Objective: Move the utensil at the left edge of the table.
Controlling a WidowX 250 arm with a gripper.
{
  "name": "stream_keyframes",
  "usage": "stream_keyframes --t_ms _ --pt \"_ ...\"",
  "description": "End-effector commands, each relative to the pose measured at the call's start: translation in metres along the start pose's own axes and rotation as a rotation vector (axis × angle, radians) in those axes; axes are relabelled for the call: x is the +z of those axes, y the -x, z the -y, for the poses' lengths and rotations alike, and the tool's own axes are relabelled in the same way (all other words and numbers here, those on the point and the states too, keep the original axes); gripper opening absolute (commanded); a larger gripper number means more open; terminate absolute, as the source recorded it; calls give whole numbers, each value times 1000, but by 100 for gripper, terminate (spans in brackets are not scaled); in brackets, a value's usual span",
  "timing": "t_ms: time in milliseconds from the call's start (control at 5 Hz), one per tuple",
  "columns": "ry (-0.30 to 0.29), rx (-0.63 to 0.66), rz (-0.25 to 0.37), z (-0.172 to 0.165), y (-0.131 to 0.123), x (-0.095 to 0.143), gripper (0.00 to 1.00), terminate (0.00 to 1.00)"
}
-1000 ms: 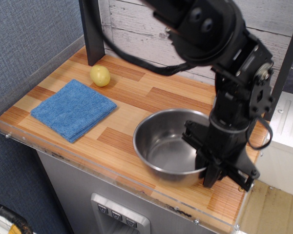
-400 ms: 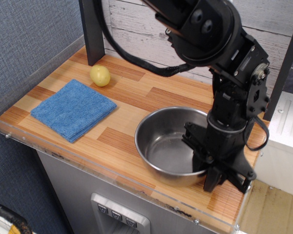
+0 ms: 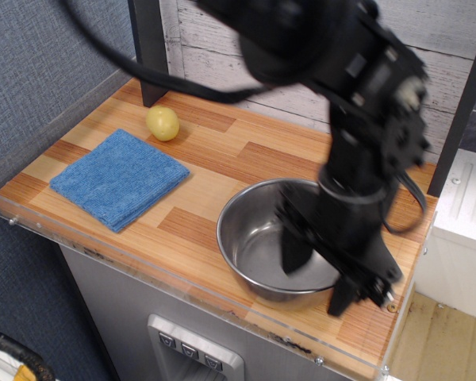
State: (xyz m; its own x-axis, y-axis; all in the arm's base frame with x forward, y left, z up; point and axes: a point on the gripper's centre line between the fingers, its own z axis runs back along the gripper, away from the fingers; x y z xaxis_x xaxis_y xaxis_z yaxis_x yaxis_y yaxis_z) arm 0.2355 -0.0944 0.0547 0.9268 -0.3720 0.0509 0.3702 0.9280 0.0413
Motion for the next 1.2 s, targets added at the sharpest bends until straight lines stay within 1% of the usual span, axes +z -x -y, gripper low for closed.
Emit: stream_keyframes --t_ms 0,200,400,600,800,1000 --pt "-77 197 138 -69 15 47 100 0" --pt "-105 354 120 -122 19 55 100 0" --pt "-75 427 112 -156 22 54 100 0" --pt "-36 377 102 -165 20 51 100 0" --pt "-36 377 102 -165 20 51 100 0" --pt "-36 377 102 -165 20 51 100 100"
